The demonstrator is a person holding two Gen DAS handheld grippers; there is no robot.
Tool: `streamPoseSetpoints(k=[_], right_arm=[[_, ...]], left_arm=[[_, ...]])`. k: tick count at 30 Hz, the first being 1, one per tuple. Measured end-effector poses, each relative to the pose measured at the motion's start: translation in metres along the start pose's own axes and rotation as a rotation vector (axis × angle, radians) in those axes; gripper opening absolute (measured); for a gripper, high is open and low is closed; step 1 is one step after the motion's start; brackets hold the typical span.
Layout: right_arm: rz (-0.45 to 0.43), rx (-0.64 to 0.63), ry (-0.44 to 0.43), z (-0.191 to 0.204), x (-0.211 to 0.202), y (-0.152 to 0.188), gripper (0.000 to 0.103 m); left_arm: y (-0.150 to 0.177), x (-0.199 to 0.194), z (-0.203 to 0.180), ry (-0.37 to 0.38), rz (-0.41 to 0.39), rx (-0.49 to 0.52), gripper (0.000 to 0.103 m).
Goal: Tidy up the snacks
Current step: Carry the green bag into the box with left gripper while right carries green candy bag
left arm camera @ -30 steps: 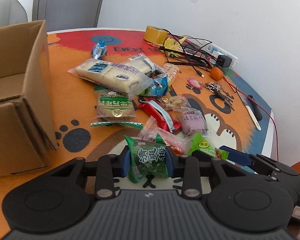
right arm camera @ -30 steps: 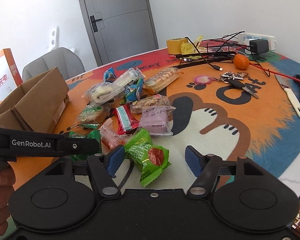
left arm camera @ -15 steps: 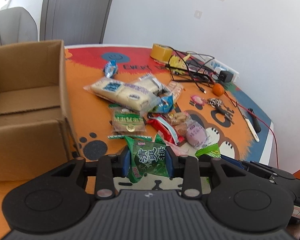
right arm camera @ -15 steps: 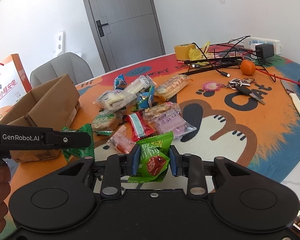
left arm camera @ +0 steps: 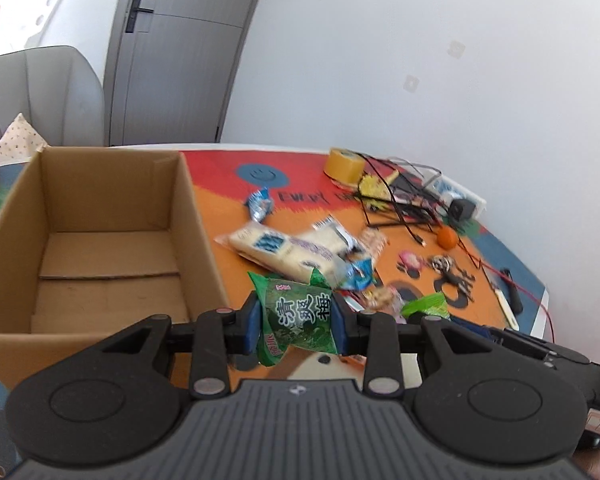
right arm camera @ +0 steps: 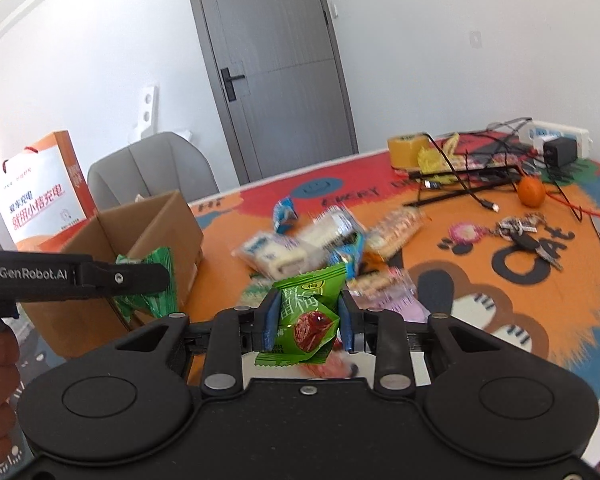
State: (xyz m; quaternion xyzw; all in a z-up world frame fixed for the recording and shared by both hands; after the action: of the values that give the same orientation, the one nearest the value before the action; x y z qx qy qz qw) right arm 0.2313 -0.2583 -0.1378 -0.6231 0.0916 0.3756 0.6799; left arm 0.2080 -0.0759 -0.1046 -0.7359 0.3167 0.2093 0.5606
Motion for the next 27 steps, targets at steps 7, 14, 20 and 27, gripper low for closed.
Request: streamPoseSetpoints(k=[7, 14, 20, 27], right_arm=[[-0.044, -0.043, -0.029, 0.024, -0.004, -0.023, 0.031], [-0.077, -0.066, -0.07, 0.05, -0.007, -0.036, 0.031], [-0.07, -0.095, -0.1, 0.074, 0.001, -0.04, 0.031], [-0.066, -0.115, -0.125, 0.099, 0.013, -0.047, 0.031]], left_arm=[[-0.009, -0.022, 0.014, 0.0, -0.048, -0.02, 0.034], [-0.016, -0.047, 0.034, -0.032, -0.101, -0.049, 0.034], [-0.018, -0.058, 0.061, -0.079, -0.126, -0.081, 0.034], [-0.02, -0.058, 0.092, -0.122, -0.125, -0.133, 0.034]])
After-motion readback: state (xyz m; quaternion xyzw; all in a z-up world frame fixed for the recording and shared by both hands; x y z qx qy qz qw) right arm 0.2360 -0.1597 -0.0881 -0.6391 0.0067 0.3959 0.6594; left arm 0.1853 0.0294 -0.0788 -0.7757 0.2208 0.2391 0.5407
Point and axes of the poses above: each gripper's, at about its wrist camera, not at the fingertips, and x roughly the way its jaws point, z to its left, y to its underside, the point moved 7 cm from there along x, roughly the way its jaws point, and after that the axes turned 9 degrees about z, right-handed, at the moved point
